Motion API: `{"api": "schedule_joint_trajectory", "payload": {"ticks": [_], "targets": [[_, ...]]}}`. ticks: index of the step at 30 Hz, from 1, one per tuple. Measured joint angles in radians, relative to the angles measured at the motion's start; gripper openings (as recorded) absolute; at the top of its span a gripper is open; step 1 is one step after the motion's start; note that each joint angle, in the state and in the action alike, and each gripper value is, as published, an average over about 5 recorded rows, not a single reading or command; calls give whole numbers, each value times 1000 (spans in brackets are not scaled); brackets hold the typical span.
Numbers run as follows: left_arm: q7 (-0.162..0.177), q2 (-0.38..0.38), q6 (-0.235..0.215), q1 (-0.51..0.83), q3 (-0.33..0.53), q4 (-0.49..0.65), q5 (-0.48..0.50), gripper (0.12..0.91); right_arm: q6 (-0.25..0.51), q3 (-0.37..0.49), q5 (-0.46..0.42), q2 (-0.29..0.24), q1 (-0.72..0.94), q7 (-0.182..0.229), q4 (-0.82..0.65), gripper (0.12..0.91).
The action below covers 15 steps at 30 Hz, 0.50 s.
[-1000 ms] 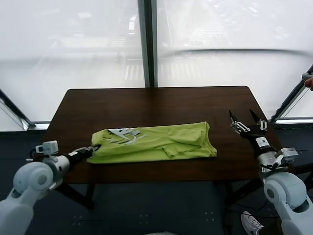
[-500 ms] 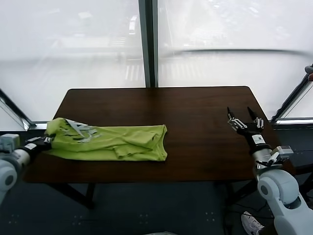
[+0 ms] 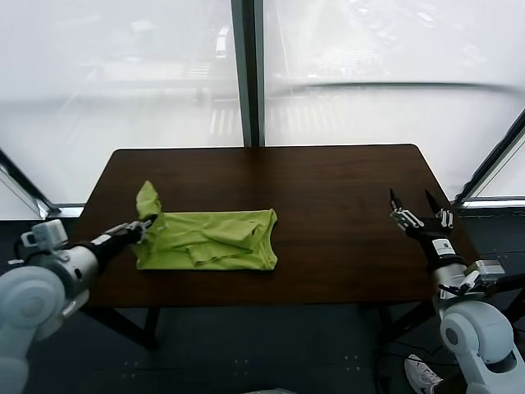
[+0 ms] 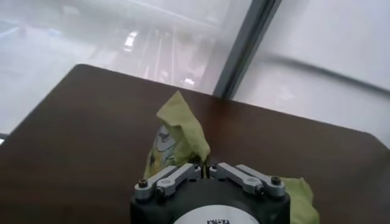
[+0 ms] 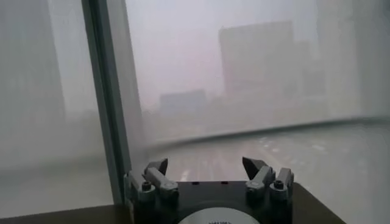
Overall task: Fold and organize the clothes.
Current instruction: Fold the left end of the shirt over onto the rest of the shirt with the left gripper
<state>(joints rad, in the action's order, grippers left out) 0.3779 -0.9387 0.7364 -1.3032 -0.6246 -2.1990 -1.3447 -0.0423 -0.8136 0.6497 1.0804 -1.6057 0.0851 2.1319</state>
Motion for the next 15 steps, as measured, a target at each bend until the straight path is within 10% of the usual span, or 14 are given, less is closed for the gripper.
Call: {"api": "schedule_joint_trajectory", "payload": {"ticks": [15], "targets": [[7,-154,0,131,265,52,40,173,-7,-9,-19,8,26,2,-48,907]]}}
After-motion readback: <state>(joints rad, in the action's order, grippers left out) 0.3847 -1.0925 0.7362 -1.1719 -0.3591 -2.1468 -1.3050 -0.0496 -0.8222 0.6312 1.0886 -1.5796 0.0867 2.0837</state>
